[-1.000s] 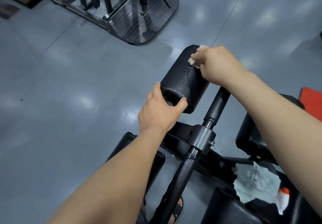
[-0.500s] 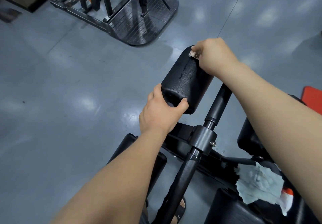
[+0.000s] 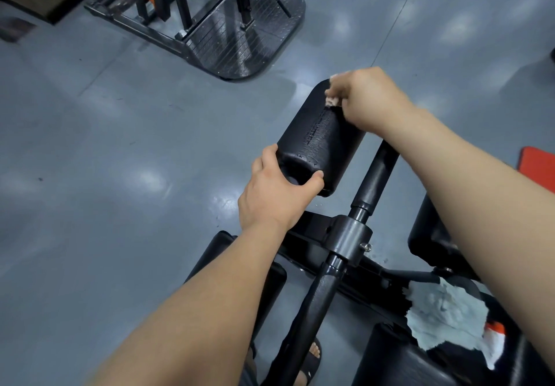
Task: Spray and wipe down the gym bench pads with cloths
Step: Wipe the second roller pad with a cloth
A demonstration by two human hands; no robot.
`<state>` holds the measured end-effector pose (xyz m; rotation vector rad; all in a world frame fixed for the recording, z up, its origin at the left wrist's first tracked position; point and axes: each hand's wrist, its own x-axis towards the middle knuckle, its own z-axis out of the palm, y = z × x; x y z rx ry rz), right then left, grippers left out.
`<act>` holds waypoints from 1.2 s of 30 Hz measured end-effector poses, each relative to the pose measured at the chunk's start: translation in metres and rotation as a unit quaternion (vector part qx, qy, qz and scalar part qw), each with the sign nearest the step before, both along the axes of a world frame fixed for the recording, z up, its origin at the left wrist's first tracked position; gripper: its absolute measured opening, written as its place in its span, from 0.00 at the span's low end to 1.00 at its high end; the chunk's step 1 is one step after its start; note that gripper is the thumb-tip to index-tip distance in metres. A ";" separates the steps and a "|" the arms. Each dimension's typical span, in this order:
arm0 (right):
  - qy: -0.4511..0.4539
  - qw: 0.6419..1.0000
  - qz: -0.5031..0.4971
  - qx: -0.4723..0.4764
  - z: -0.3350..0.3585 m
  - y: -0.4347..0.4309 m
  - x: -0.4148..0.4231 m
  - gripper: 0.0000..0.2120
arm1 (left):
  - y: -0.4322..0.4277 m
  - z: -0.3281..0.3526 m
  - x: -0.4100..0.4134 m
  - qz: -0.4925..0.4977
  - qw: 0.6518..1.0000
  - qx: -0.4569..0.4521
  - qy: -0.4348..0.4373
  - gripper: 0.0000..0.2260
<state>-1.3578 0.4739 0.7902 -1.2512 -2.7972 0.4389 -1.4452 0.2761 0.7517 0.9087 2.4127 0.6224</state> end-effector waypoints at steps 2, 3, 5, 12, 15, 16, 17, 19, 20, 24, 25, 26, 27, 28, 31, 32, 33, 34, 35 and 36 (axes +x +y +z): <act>0.004 1.000 -0.021 -0.002 -0.003 0.004 -0.006 0.19 | 0.000 0.000 0.000 0.003 1.000 0.000 0.003 0.38; 0.002 1.000 -0.017 -0.004 -0.003 0.000 -0.007 0.17 | 0.000 0.000 0.000 0.005 1.000 0.000 0.004 0.38; 0.011 1.000 0.001 -0.015 -0.001 -0.011 -0.006 0.16 | 0.001 0.001 0.000 0.003 1.000 -0.001 0.007 0.38; 0.031 0.981 0.189 -0.035 -0.008 -0.064 0.007 0.20 | 0.000 0.000 0.000 -0.012 1.000 -0.019 0.007 0.44; 0.030 0.968 0.247 -0.025 -0.011 -0.059 0.011 0.16 | 0.001 0.001 0.001 -0.012 1.000 -0.018 0.001 0.44; 0.039 0.971 0.236 -0.010 -0.012 -0.053 0.013 0.15 | 0.001 0.001 0.001 -0.011 1.000 -0.016 0.002 0.44; 0.049 0.979 0.199 0.000 -0.012 -0.047 0.015 0.16 | 0.001 0.000 0.001 -0.011 1.000 -0.014 0.003 0.44; 0.063 0.992 0.106 -0.010 -0.009 -0.043 0.016 0.18 | 0.001 -0.001 0.001 -0.009 1.000 -0.013 0.003 0.43; 0.060 0.995 0.083 -0.016 -0.009 -0.044 0.016 0.18 | 0.001 -0.001 0.000 -0.007 1.000 -0.012 0.000 0.42; 0.053 0.993 0.101 -0.040 -0.004 -0.060 0.014 0.17 | 0.002 -0.005 0.000 -0.002 1.000 -0.003 -0.008 0.34; 0.055 0.991 0.110 -0.048 -0.002 -0.064 0.016 0.16 | 0.002 -0.006 -0.001 0.000 1.000 -0.003 -0.009 0.32; 0.055 0.990 0.117 -0.058 0.000 -0.067 0.018 0.15 | 0.002 -0.005 -0.002 0.002 1.000 -0.003 -0.009 0.30; 0.052 0.988 0.127 -0.067 0.002 -0.070 0.021 0.13 | 0.002 -0.005 -0.002 0.002 1.000 -0.005 -0.009 0.28; 0.044 0.986 0.139 -0.077 0.004 -0.073 0.024 0.11 | 0.002 -0.005 -0.002 0.002 1.000 -0.006 -0.008 0.27; -0.015 0.979 0.173 -0.103 0.010 -0.079 0.030 0.07 | 0.003 -0.003 -0.002 0.004 1.000 -0.002 -0.006 0.25; -0.032 0.978 0.176 -0.107 0.011 -0.079 0.030 0.06 | 0.003 -0.003 -0.002 0.007 1.000 0.000 -0.008 0.24; -0.036 0.978 0.172 -0.111 0.014 -0.078 0.029 0.06 | 0.003 -0.003 -0.002 0.009 1.000 0.001 -0.010 0.24; -0.030 0.980 0.162 -0.111 0.014 -0.075 0.026 0.06 | 0.003 -0.003 -0.002 0.011 1.000 -0.001 -0.012 0.24; -0.017 0.984 0.144 -0.103 0.014 -0.071 0.024 0.06 | 0.003 -0.003 -0.003 0.012 1.000 -0.001 -0.014 0.24; 0.000 0.989 0.117 -0.090 0.013 -0.066 0.021 0.06 | 0.002 -0.003 -0.003 0.014 1.000 -0.001 -0.016 0.24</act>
